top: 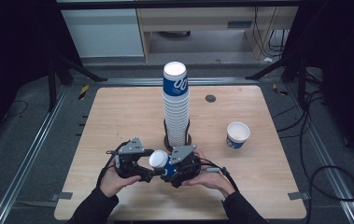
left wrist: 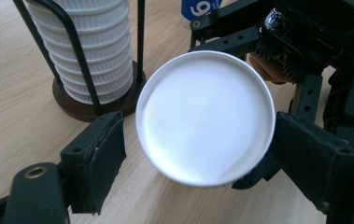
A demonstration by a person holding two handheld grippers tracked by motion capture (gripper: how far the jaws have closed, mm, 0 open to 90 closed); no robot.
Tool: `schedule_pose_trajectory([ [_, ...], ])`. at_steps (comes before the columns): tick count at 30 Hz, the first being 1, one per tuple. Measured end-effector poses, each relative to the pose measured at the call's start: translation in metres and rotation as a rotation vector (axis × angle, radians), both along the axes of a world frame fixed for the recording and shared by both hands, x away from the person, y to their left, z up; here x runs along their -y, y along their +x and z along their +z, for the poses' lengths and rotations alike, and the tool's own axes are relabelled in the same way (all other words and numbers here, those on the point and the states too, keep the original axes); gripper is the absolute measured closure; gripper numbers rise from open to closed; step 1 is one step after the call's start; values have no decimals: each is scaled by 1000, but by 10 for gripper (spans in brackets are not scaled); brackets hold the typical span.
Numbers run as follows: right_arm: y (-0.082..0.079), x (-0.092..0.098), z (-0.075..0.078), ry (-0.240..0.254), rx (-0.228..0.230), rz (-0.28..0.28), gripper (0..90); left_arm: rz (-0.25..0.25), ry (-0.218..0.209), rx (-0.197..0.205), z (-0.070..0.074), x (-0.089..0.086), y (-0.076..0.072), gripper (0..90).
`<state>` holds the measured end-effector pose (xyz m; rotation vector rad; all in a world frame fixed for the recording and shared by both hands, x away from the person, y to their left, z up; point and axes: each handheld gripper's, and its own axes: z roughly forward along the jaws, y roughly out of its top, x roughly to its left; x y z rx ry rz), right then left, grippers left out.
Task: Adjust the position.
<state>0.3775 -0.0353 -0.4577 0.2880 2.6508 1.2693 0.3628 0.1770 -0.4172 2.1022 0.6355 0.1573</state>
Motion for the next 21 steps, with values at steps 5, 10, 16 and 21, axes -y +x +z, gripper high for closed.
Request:
schedule_pose_trajectory([
  [5, -2, -4, -1, -9, 4, 11, 201, -12, 10, -4, -2, 3, -1, 194],
  [10, -3, -5, -2, -8, 7, 20, 201, -22, 19, -13, -3, 4, -1, 221],
  [16, -3, -5, -3, -12, 9, 25, 200, -26, 14, -20, -3, 4, -1, 252],
  [21, -3, -6, -3, -14, 10, 22, 193, -23, 4, -29, -3, 3, -1, 264],
])
